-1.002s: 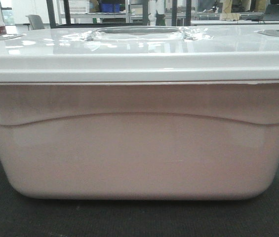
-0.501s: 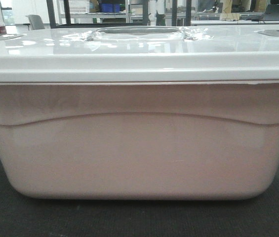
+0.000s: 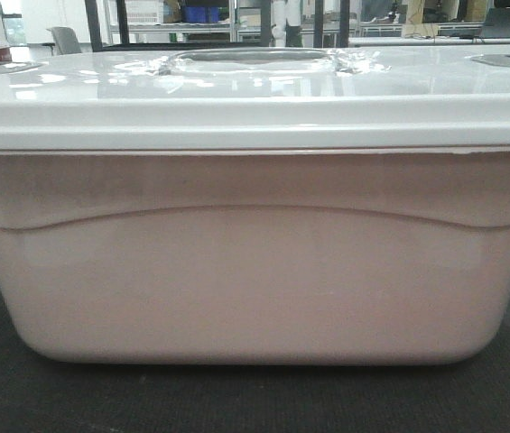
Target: Grab white bin and place on right shelf
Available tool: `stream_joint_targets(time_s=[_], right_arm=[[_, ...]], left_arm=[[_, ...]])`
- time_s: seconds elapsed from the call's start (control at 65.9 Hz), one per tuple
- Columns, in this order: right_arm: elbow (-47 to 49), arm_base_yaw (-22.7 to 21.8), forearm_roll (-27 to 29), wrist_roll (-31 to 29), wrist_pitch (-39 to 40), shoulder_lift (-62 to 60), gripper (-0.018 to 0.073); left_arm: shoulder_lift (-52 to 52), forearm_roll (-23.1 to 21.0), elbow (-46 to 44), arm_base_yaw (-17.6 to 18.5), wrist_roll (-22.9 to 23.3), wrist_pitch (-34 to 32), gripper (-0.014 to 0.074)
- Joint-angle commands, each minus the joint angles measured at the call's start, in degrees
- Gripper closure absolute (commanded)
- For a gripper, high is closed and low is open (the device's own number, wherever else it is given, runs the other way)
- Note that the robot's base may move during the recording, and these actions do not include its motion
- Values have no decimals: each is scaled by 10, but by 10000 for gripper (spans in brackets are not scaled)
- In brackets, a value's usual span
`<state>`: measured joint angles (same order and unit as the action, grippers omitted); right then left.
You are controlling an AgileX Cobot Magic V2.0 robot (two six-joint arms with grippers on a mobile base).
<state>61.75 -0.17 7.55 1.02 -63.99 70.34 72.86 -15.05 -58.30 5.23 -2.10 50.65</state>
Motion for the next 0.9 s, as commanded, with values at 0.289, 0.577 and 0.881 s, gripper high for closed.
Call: stream_joint_targets(time_s=[0.289, 0.577, 0.881], right_arm=[[19, -3, 8, -1, 12, -11, -36], [100, -3, 77, -19, -3, -16, -36], [118, -32, 216, -89, -12, 11, -36]], left_arm=[[-12, -17, -20, 1, 0, -12, 155], [-12, -66, -113, -15, -28, 127, 155], [14, -404, -135, -136, -218, 166, 155]])
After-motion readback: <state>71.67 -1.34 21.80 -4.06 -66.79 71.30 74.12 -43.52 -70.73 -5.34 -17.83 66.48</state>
